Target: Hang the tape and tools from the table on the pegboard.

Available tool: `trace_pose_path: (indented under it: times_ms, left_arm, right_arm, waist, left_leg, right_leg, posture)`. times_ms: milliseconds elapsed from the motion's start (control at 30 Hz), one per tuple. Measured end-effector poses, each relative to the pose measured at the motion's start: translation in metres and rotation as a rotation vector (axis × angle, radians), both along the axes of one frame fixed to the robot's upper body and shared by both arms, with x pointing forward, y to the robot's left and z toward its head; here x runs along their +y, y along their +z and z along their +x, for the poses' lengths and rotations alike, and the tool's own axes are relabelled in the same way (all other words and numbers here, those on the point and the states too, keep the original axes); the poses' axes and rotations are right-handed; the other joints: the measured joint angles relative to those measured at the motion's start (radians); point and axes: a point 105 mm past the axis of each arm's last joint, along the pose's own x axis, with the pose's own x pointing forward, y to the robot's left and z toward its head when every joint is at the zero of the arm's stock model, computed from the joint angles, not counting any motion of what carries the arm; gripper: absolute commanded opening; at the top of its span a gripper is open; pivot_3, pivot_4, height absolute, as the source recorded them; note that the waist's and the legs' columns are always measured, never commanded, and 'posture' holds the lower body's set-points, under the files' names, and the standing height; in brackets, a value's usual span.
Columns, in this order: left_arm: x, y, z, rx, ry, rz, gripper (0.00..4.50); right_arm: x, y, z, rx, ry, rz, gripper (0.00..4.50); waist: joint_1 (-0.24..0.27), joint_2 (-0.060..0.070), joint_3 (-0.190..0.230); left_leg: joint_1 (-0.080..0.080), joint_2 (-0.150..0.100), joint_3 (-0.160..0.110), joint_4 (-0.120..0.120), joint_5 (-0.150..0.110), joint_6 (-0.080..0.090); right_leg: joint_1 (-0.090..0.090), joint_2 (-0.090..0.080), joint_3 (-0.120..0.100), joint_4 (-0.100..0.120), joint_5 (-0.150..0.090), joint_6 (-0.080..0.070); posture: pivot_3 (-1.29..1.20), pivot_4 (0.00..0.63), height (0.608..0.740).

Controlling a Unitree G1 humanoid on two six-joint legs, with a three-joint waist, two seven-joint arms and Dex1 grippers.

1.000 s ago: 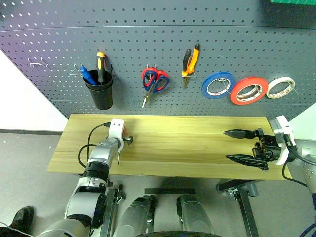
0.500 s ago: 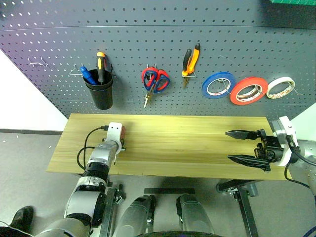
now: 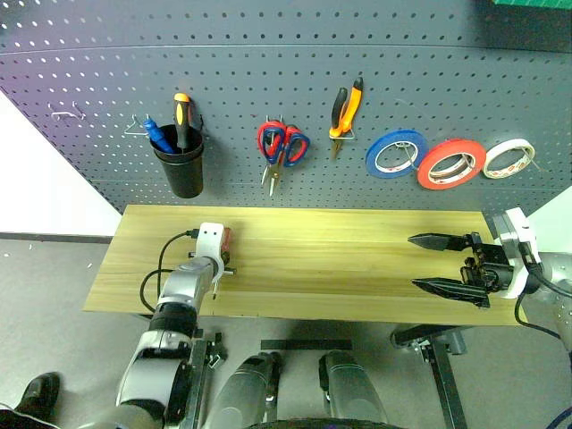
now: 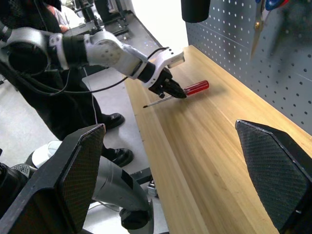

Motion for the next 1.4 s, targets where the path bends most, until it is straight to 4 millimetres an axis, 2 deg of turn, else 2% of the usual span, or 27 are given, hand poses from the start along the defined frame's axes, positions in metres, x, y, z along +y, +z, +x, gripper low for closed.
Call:
trace_pose_path:
  times_ms: [233, 333, 467, 567, 700, 767, 967, 1100, 1233, 1400]
  left_arm:
    - [0.007, 0.026, -0.026, -0.103, -0.140, 0.150, 0.80]
    - [0.002, 0.035, -0.037, -0.156, -0.251, 0.219, 0.80]
    - [-0.012, 0.046, -0.043, -0.246, -0.350, 0.216, 0.80]
    - [-0.018, 0.069, -0.045, -0.385, -0.437, 0.263, 0.80]
    - [-0.036, 0.109, -0.048, -0.601, -0.521, 0.265, 0.80]
    - [-0.038, 0.120, -0.050, -0.662, -0.542, 0.284, 0.80]
    - [-0.028, 0.146, -0.045, -0.785, -0.496, 0.371, 0.80]
    - [-0.027, 0.190, -0.032, -0.918, -0.438, 0.391, 0.80]
    - [-0.035, 0.231, -0.022, -1.047, -0.431, 0.400, 0.80]
    - [-0.040, 0.252, -0.013, -1.101, -0.420, 0.386, 0.80]
  right_arm:
    - [-0.003, 0.003, 0.004, -0.005, -0.007, 0.025, 4.50]
    - [-0.006, 0.004, 0.008, -0.006, -0.019, 0.038, 4.50]
    - [-0.007, 0.006, 0.012, -0.019, -0.022, 0.061, 4.50]
    - [-0.009, 0.010, 0.011, -0.023, -0.015, 0.098, 4.50]
    - [-0.011, 0.014, 0.012, -0.029, -0.018, 0.137, 4.50]
    - [-0.013, 0.013, 0.014, -0.026, -0.027, 0.150, 4.50]
    - [-0.021, 0.008, 0.019, -0.011, -0.062, 0.176, 4.50]
    - [-0.020, 0.011, 0.021, -0.032, -0.053, 0.178, 4.50]
    - [-0.017, 0.009, 0.023, -0.036, -0.050, 0.169, 4.50]
    - [-0.015, 0.009, 0.024, -0.036, -0.047, 0.177, 4.50]
  waist:
    - [0.005, 0.001, 0.000]
    - [0.007, 0.001, 0.000]
    - [0.011, 0.002, -0.001]
    - [0.012, 0.003, -0.001]
    - [0.016, 0.006, -0.004]
    - [0.021, 0.008, -0.006]
    - [0.033, 0.013, -0.012]
    - [0.040, 0.013, -0.018]
    - [0.034, 0.013, -0.037]
    - [0.027, 0.014, -0.057]
  left_leg:
    - [0.000, 0.000, 0.000, 0.000, 0.000, 0.000]
    - [0.000, 0.000, 0.000, -0.001, 0.000, 0.000]
    - [0.000, 0.000, 0.000, -0.002, 0.000, 0.000]
    - [0.000, 0.000, 0.000, -0.003, 0.000, 0.000]
    - [0.000, 0.000, 0.000, -0.003, 0.000, 0.000]
    - [0.000, 0.000, 0.000, -0.003, 0.000, 0.000]
    - [0.001, 0.000, 0.000, -0.002, 0.000, 0.000]
    - [0.001, 0.000, 0.000, 0.000, 0.000, 0.000]
    - [0.001, 0.000, 0.000, 0.000, 0.002, -0.003]
    - [0.003, 0.000, 0.001, 0.000, 0.002, -0.003]
  right_leg:
    - [0.001, 0.000, 0.000, -0.001, 0.000, 0.000]
    - [0.001, 0.000, 0.000, -0.002, 0.000, 0.000]
    - [0.001, 0.000, 0.000, -0.003, 0.000, -0.001]
    - [0.000, 0.000, 0.000, -0.004, 0.000, -0.001]
    - [0.001, 0.000, 0.000, -0.005, 0.000, 0.000]
    - [0.001, 0.000, 0.000, -0.005, 0.000, 0.000]
    - [0.002, 0.000, -0.001, -0.005, 0.000, 0.000]
    - [0.003, 0.001, -0.002, -0.005, 0.001, 0.001]
    - [0.003, 0.001, -0.003, -0.005, 0.002, 0.002]
    - [0.005, 0.001, -0.003, -0.005, 0.002, 0.002]
  posture:
    - [-0.15, 0.176, 0.740]
    - [-0.14, 0.170, 0.740]
    - [-0.13, 0.149, 0.740]
    - [-0.13, 0.137, 0.740]
    - [-0.12, 0.115, 0.740]
    - [-0.12, 0.106, 0.740]
    - [-0.11, 0.076, 0.740]
    - [-0.11, 0.056, 0.740]
    - [-0.12, 0.041, 0.740]
    - [-0.13, 0.035, 0.740]
